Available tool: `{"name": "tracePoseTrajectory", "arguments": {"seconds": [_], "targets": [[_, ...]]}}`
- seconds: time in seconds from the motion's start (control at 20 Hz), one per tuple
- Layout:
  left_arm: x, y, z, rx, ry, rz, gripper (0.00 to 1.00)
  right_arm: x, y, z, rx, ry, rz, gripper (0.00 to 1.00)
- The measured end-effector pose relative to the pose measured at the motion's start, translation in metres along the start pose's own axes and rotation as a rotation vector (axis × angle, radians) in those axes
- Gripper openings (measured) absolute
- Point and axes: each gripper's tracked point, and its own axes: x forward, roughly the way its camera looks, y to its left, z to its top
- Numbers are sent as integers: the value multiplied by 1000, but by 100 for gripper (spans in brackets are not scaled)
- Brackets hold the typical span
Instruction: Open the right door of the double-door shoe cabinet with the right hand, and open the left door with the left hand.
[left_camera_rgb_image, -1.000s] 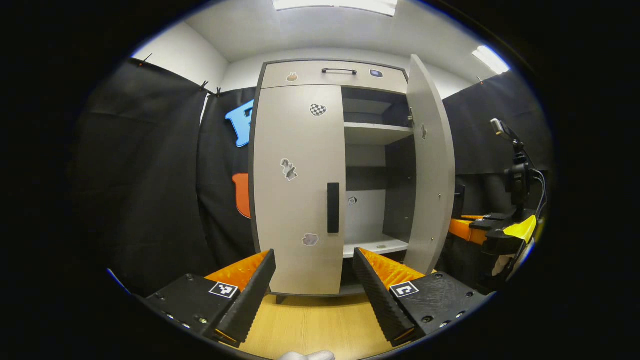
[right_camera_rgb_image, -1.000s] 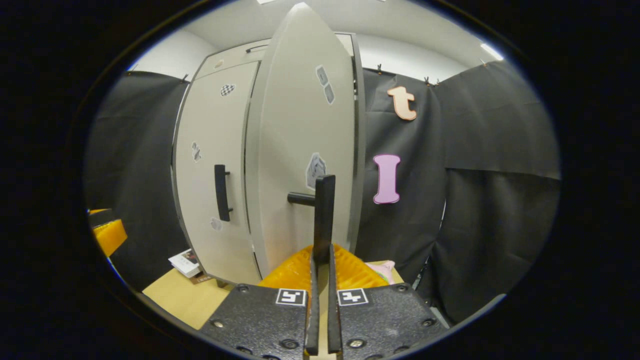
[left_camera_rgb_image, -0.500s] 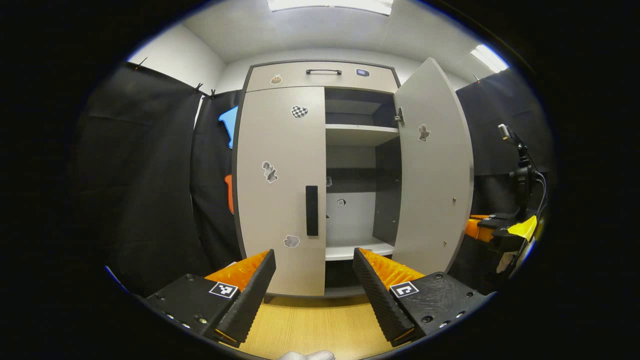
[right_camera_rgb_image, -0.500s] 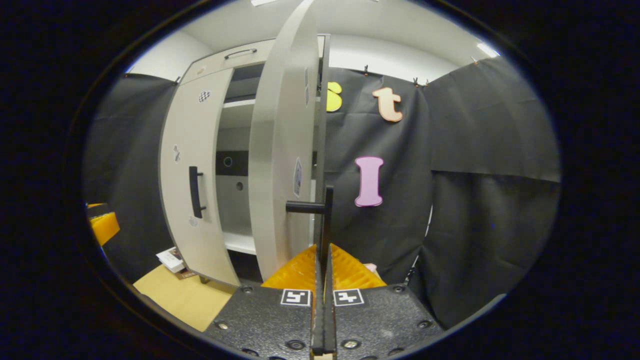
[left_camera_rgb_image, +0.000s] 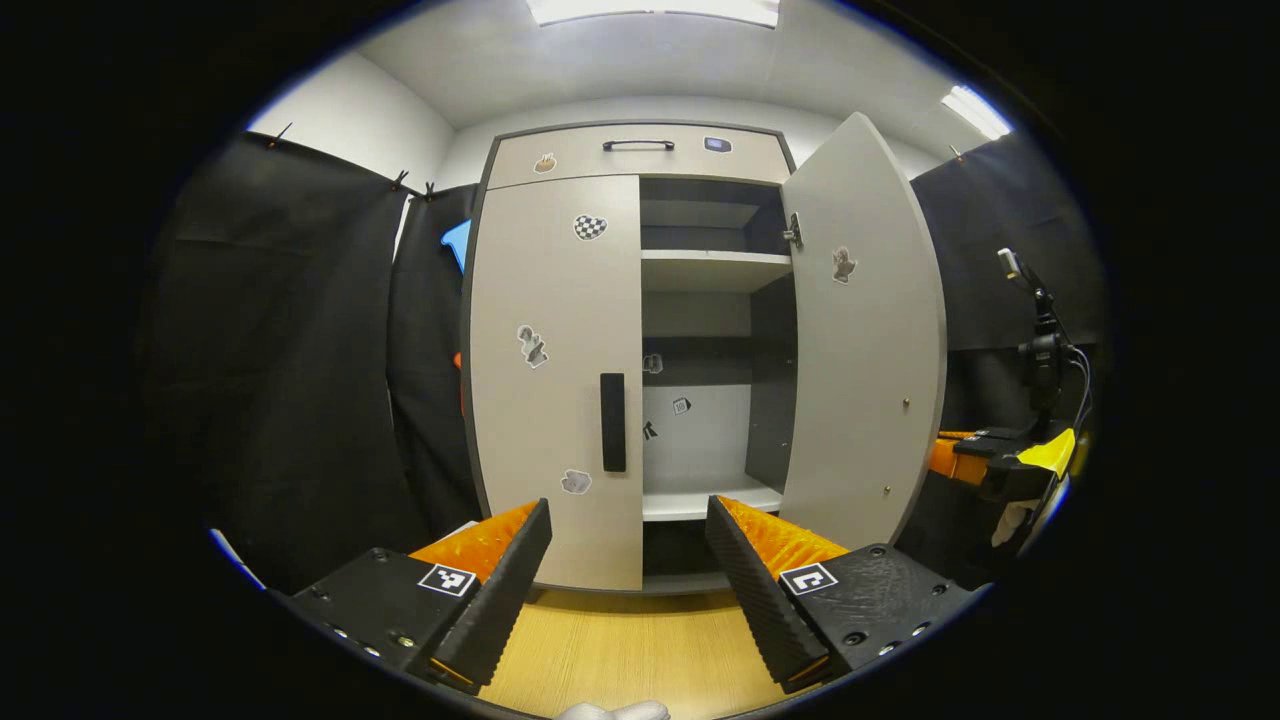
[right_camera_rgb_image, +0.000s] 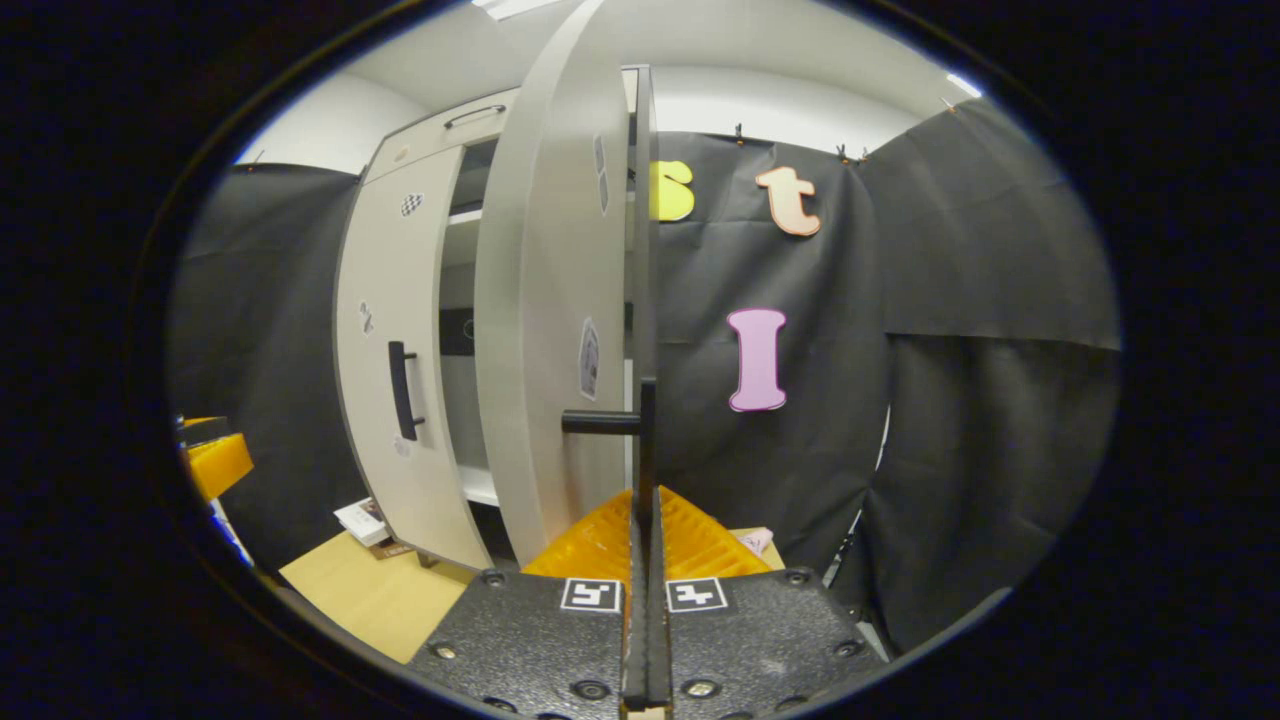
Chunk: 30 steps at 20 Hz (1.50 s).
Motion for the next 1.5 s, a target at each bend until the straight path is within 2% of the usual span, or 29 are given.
{"name": "tracePoseTrajectory", "arguments": {"seconds": [0.2, 0.4, 0.5, 0.65, 0.75, 1.0, 1.2, 1.5], "targets": [[0, 3, 0, 0, 2, 6, 94, -1, 2, -2, 7, 12, -6, 4], [3, 11, 0, 1, 2, 4, 94, -7, -2, -1, 18, 12, -51, 4], [4, 16, 0, 4, 2, 0, 94, -16, -9, 2, 1, -4, -92, 12], [8, 24, -2, 7, 3, -12, 94, -37, -25, 12, -16, -45, -183, 71], [13, 30, -2, 7, 3, -22, 95, -53, -26, 23, -24, -70, -222, 99], [26, 44, -3, 24, -5, -55, 95, -90, -4, 24, -19, -84, -237, 100], [47, 57, -6, 32, -9, -66, 95, -102, 48, 18, 1, -82, -164, 100], [86, 63, 3, 32, -38, -72, 95, -107, 100, 7, 6, -62, -109, 100]]}}
